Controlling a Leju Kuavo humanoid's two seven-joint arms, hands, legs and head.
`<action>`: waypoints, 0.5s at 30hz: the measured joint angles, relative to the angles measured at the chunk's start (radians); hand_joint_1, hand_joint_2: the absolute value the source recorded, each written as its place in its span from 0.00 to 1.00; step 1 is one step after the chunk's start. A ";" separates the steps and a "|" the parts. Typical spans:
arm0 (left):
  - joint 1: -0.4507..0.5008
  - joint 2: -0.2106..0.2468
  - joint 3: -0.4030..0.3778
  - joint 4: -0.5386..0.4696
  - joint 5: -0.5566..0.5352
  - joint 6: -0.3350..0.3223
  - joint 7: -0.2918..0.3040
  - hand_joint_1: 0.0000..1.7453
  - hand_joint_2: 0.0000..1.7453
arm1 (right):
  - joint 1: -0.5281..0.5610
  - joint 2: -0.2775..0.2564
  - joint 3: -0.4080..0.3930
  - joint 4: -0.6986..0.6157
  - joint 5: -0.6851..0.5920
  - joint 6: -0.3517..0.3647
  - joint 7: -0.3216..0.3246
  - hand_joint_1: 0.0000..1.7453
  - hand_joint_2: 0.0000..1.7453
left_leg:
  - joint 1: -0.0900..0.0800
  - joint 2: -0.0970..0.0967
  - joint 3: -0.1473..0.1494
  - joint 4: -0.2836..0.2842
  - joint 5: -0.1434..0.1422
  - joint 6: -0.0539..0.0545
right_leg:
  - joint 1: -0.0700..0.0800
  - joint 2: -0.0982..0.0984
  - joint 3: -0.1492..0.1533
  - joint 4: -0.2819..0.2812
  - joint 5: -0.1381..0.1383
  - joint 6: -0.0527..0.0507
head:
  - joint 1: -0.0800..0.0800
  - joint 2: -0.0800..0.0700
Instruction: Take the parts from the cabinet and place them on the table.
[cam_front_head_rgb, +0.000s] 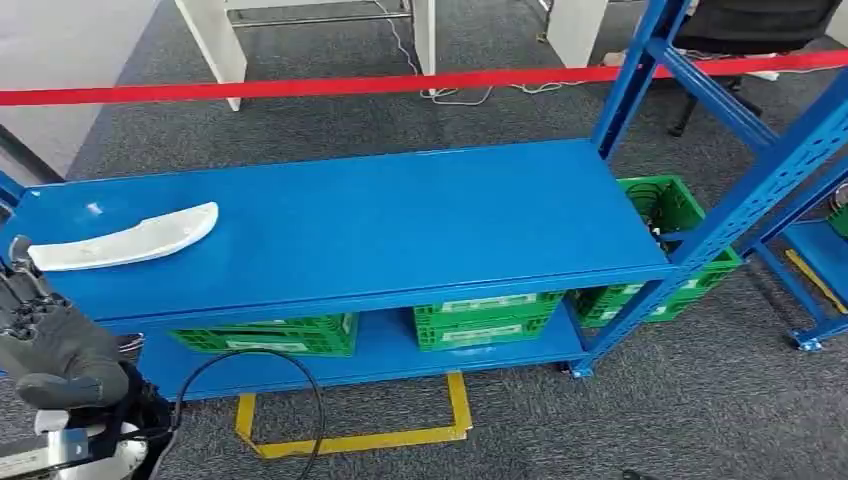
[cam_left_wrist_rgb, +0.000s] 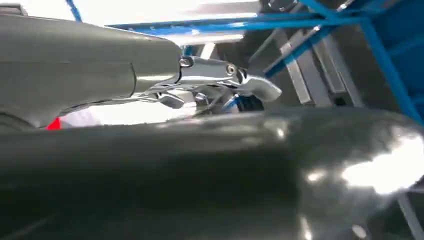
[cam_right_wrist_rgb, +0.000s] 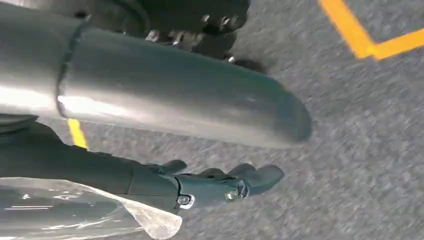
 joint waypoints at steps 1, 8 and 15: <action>0.001 0.000 0.000 0.000 0.000 0.000 0.000 0.00 0.00 | -0.001 0.000 0.000 0.000 0.000 0.001 0.000 0.00 0.00 | 0.003 0.000 -0.045 0.075 -0.030 -0.004 | 0.000 0.000 0.005 0.000 -0.005 -0.003 | -0.001 0.000; 0.008 0.009 -0.005 0.000 -0.020 0.008 0.000 0.00 0.00 | 0.001 0.000 0.000 0.001 0.011 0.006 0.008 0.00 0.00 | -0.001 0.001 -0.080 -0.052 0.147 0.006 | 0.000 0.003 0.055 -0.002 -0.052 0.006 | 0.002 0.000; -0.016 0.019 -0.019 0.004 -0.063 -0.030 0.000 0.00 0.00 | -0.012 0.001 0.002 0.001 0.035 0.023 0.019 0.00 0.00 | 0.001 0.002 -0.066 -0.103 0.139 0.041 | 0.002 0.001 0.026 0.068 -0.124 0.048 | 0.000 0.000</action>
